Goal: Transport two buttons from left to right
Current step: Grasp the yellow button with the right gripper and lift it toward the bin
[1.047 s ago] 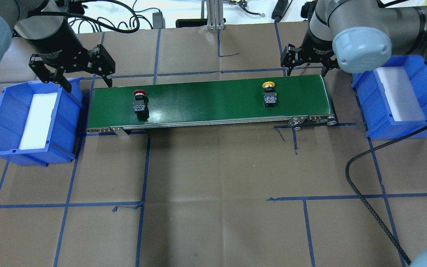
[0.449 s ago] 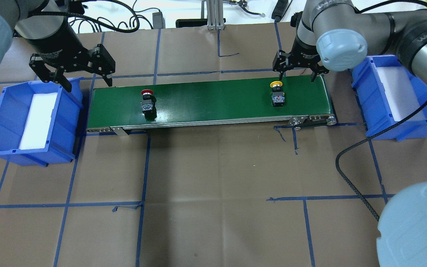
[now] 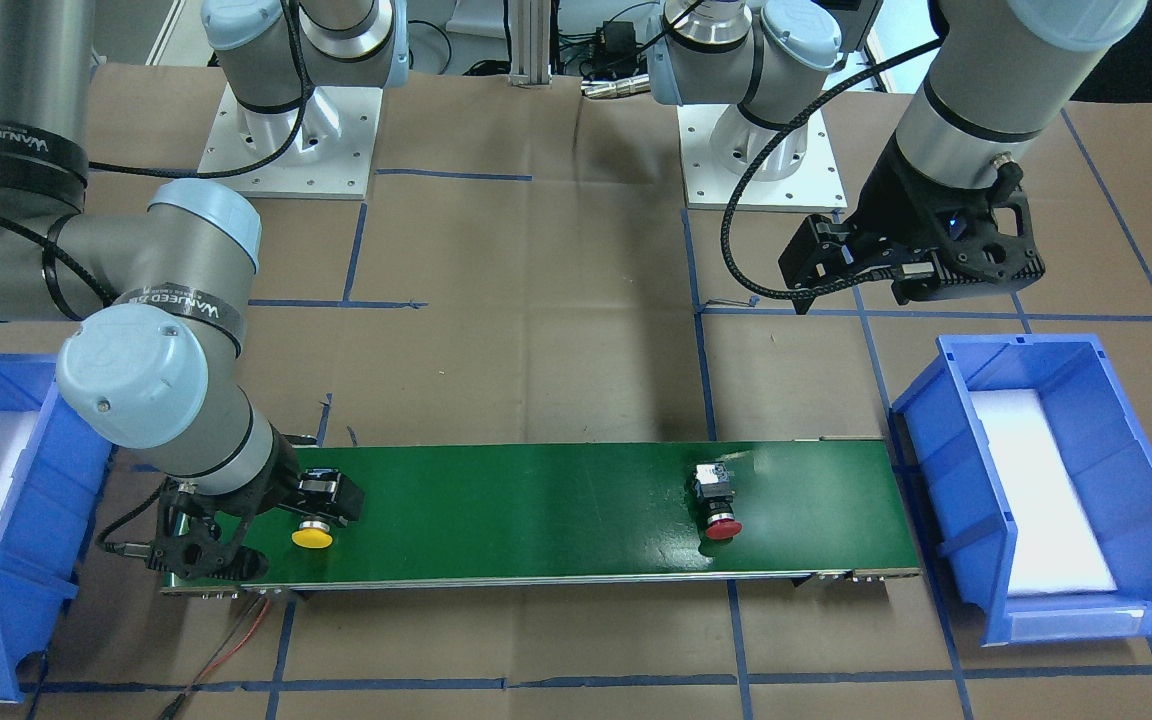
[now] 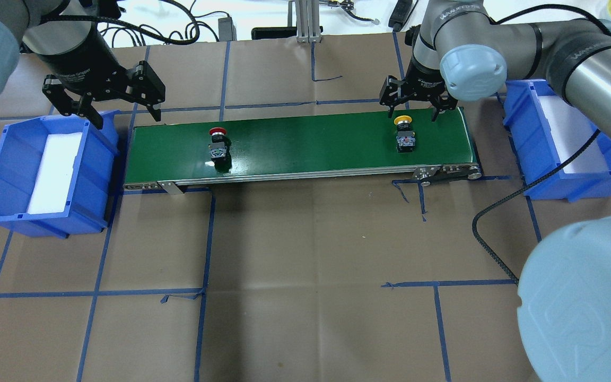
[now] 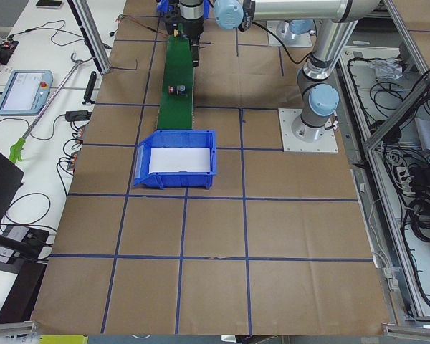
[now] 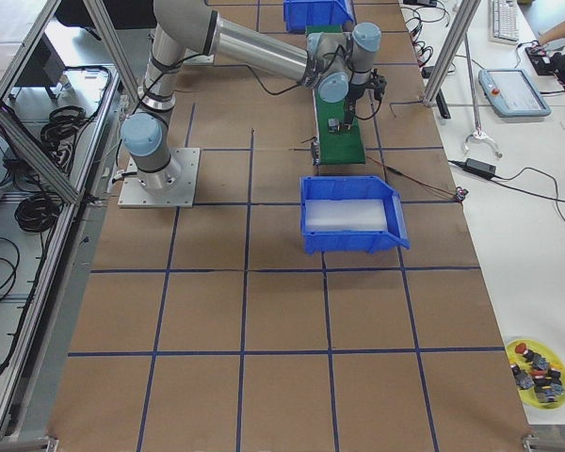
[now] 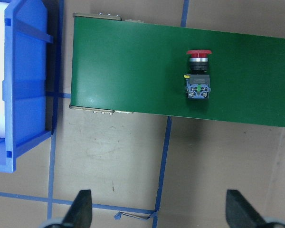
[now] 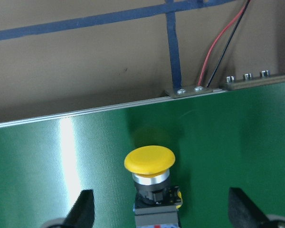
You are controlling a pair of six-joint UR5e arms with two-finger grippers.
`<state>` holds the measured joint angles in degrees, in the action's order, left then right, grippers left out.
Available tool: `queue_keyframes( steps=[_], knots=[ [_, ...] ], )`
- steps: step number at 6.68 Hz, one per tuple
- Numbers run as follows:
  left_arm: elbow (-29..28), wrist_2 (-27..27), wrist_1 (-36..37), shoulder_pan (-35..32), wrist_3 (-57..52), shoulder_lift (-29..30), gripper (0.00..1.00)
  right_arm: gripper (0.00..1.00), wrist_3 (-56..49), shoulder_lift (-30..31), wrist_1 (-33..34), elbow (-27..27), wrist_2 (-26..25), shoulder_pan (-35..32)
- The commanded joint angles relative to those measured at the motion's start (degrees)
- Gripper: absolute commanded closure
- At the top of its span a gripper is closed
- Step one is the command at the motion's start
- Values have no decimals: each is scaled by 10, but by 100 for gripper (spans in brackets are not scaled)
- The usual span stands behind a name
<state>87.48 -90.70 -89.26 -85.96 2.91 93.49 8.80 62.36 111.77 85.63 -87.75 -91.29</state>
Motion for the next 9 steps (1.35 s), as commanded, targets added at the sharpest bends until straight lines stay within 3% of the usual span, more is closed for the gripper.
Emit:
queue_keyframes(
  steps=[1, 2, 4, 6, 8, 9],
  knots=[
    [0, 0, 1, 0, 0, 1, 0, 0, -4, -11, -6, 11, -2, 1],
    [0, 0, 1, 0, 0, 1, 0, 4, -3, -9, -6, 28, -1, 1],
    [0, 0, 2, 0, 0, 0, 0, 90, -10, -3, -11, 36, -2, 3],
    [0, 0, 2, 0, 0, 0, 0, 94, -8, 11, -16, 27, -9, 6],
    [0, 0, 2, 0, 0, 0, 0, 94, -10, 52, -136, -33, -16, 26],
    [0, 0, 2, 0, 0, 0, 0, 93, -55, 54, -211, -89, -28, 65]
  ],
)
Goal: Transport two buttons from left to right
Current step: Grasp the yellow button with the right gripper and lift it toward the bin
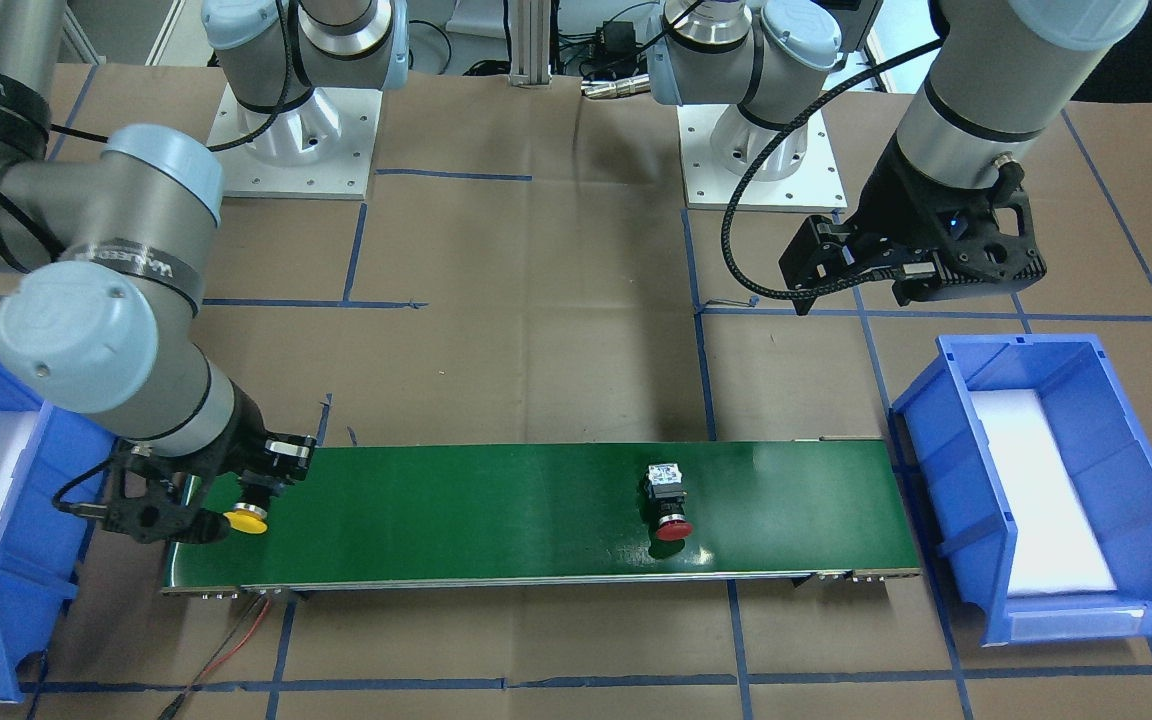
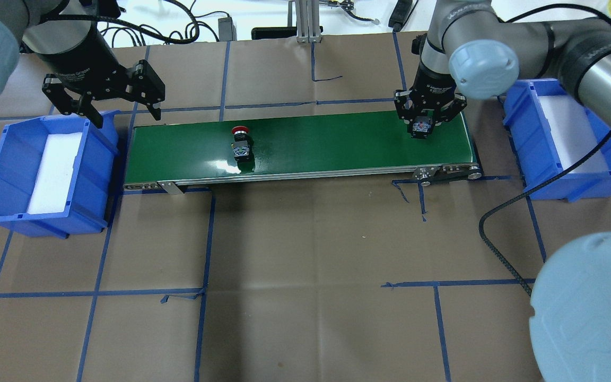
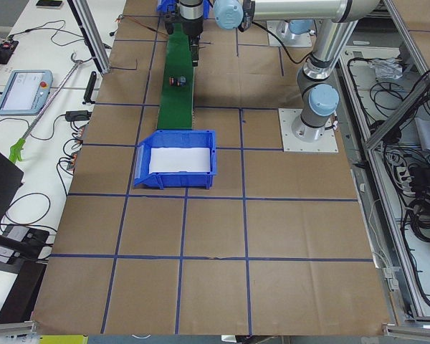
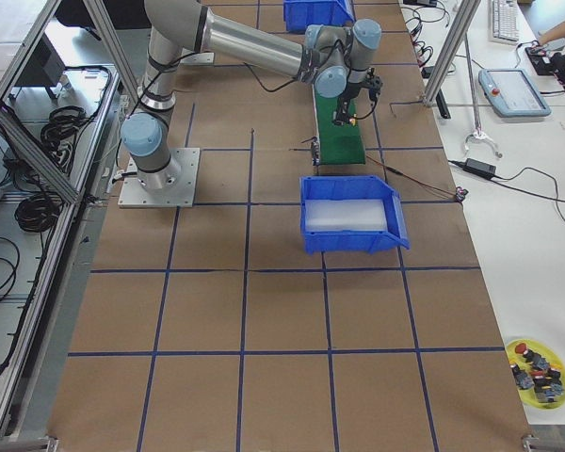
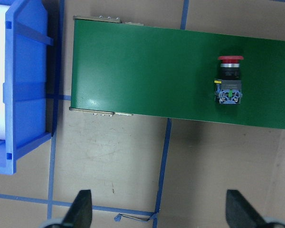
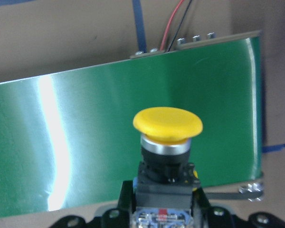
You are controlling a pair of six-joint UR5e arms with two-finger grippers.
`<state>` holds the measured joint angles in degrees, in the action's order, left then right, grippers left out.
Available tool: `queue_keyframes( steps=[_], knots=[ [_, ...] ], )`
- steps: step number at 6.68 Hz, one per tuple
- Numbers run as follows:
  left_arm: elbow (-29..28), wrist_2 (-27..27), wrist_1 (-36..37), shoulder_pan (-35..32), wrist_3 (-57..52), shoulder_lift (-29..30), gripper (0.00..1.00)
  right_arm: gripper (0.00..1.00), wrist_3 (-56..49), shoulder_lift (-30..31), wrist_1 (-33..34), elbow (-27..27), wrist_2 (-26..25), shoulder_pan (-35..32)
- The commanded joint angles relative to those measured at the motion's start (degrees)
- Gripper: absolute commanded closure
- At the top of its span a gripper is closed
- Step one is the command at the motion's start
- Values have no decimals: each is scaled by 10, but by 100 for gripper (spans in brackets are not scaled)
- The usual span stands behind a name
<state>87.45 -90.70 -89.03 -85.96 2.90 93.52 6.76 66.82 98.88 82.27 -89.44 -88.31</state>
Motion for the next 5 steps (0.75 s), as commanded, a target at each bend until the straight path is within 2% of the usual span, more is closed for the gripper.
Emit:
queue_keyframes(
  steps=[1, 2, 4, 5],
  knots=[
    [0, 0, 0, 0, 0, 1, 0, 93, -140, 6, -126, -104, -16, 90],
    [0, 0, 0, 0, -1, 0, 0, 93, -233, 5, -119, -121, -19, 139],
    [1, 0, 0, 0, -2, -1, 0, 95, -328, -13, -127, -119, -17, 236],
    [1, 0, 0, 0, -3, -1, 0, 96, -382, -25, -119, -115, -20, 255]
  ],
)
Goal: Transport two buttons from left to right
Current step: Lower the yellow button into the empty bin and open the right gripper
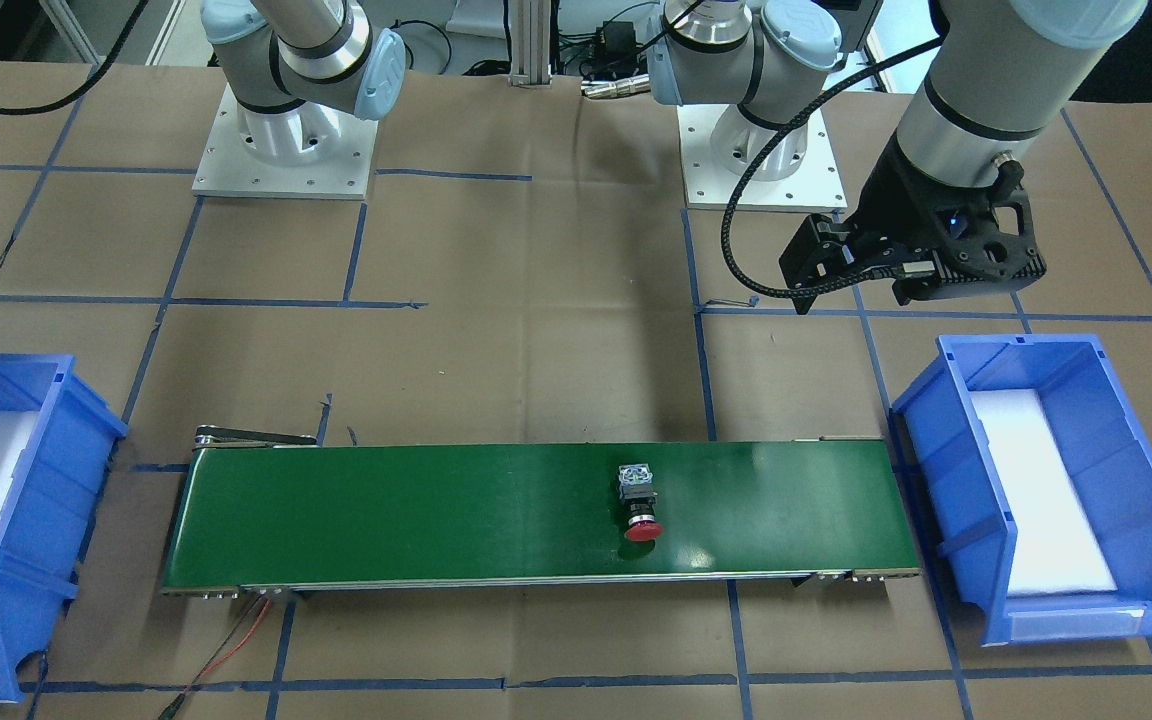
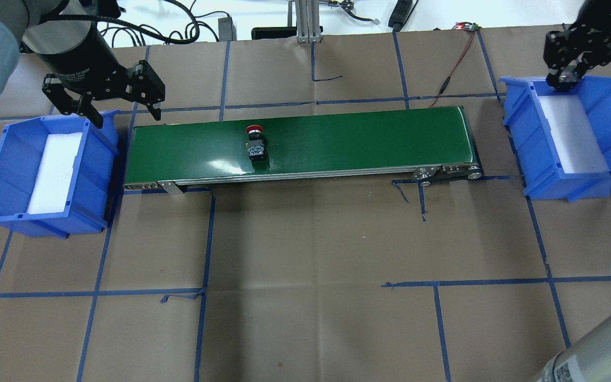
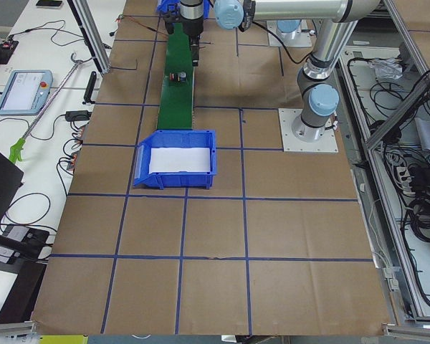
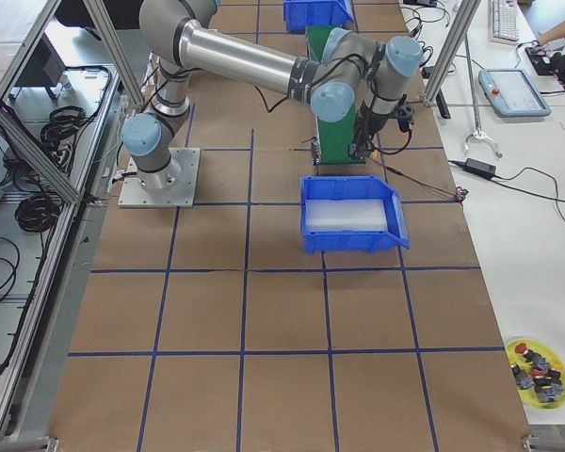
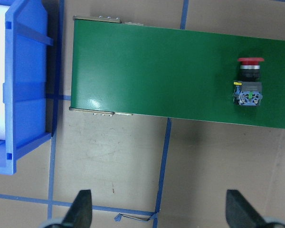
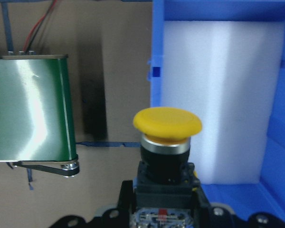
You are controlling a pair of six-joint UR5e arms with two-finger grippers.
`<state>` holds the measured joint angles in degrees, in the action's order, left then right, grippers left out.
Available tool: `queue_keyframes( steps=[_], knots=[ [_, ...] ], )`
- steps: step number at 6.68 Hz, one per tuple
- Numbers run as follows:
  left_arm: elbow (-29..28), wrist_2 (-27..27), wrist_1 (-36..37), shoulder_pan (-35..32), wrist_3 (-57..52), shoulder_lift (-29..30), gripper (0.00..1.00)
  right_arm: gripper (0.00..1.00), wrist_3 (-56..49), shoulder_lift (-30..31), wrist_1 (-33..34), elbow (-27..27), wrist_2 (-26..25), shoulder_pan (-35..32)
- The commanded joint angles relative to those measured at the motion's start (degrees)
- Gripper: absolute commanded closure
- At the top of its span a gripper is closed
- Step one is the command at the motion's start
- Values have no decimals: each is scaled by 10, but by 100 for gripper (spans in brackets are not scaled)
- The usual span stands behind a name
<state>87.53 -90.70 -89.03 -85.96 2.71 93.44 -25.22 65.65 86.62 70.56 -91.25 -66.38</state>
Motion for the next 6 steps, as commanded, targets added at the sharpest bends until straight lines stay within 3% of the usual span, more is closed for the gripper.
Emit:
queue_keyframes(
  steps=[1, 3, 6],
  knots=[
    [0, 0, 0, 0, -1, 1, 0, 96, -67, -12, 19, 31, -16, 49],
    [0, 0, -1, 0, -1, 0, 0, 97, -69, -3, 140, 134, -22, 64],
    [0, 0, 0, 0, -1, 0, 0, 96, -73, -10, 232, 228, -19, 80]
  ],
)
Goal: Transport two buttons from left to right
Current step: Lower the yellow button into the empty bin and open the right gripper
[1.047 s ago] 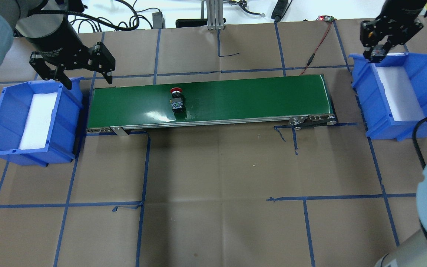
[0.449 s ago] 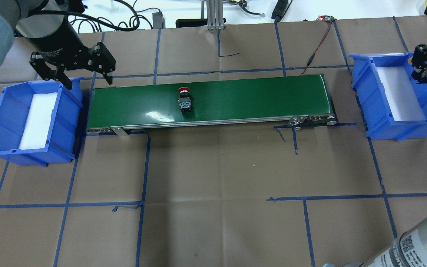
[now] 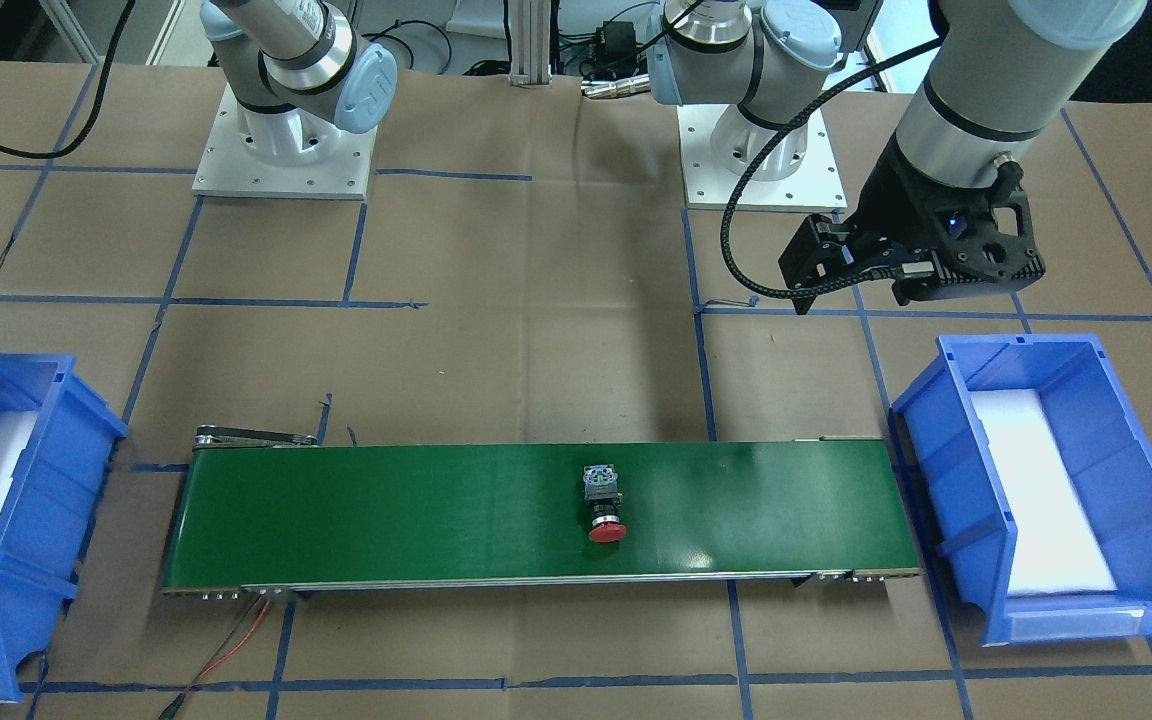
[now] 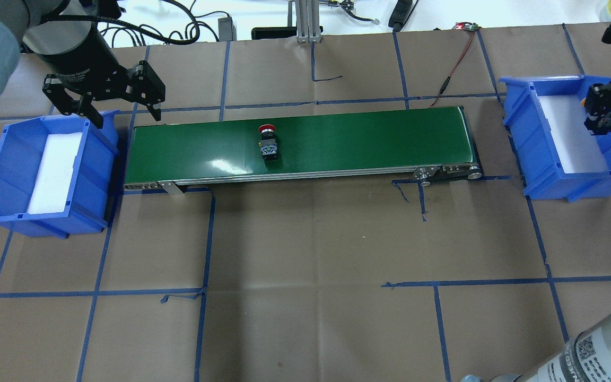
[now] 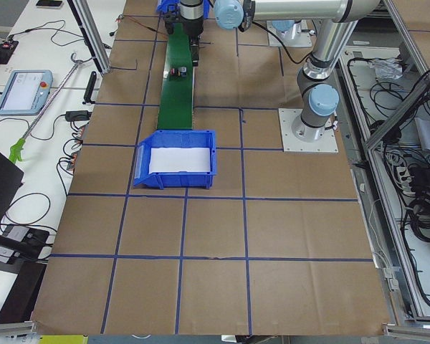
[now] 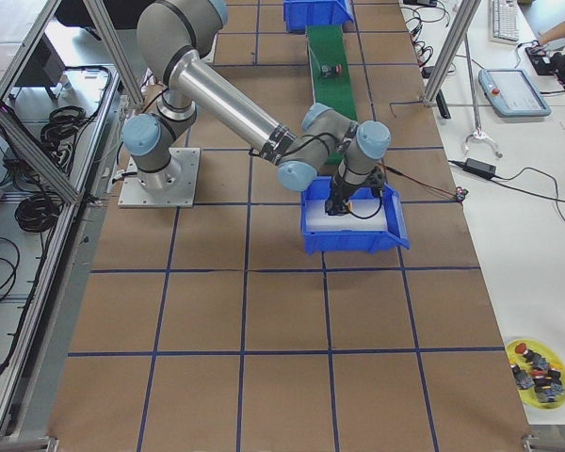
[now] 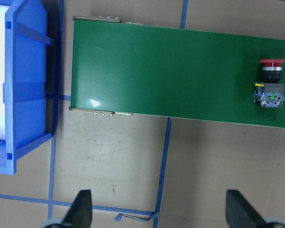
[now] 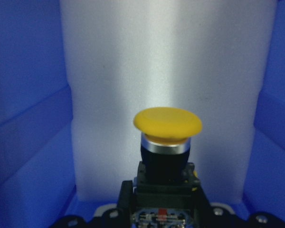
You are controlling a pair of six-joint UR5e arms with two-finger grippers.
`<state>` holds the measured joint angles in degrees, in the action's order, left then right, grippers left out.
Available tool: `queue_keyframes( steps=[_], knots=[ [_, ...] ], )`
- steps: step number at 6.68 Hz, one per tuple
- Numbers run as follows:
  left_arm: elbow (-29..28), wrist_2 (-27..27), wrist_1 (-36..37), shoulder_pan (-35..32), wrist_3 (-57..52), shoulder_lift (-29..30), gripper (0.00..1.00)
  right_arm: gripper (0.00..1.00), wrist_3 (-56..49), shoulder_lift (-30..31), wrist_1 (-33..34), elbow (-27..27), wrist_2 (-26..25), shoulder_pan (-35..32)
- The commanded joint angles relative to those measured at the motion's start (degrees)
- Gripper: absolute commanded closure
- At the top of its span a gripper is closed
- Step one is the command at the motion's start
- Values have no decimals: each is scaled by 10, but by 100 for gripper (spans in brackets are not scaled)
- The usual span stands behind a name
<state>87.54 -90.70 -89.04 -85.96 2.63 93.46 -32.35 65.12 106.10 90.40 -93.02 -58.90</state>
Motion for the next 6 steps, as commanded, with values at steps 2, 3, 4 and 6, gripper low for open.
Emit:
queue_keyframes(
  steps=[2, 3, 4, 6],
  knots=[
    [0, 0, -1, 0, -1, -1, 0, 95, -2, -21, 39, 41, -4, 5],
    [0, 0, 0, 0, -1, 0, 0, 95, -1, -24, 39, 49, -4, 5],
    [0, 0, 0, 0, -1, 0, 0, 90, -2, -24, 38, 52, -4, 5],
    [0, 0, 0, 0, -1, 0, 0, 20, 1, -20, 39, 49, 6, 5]
  ],
)
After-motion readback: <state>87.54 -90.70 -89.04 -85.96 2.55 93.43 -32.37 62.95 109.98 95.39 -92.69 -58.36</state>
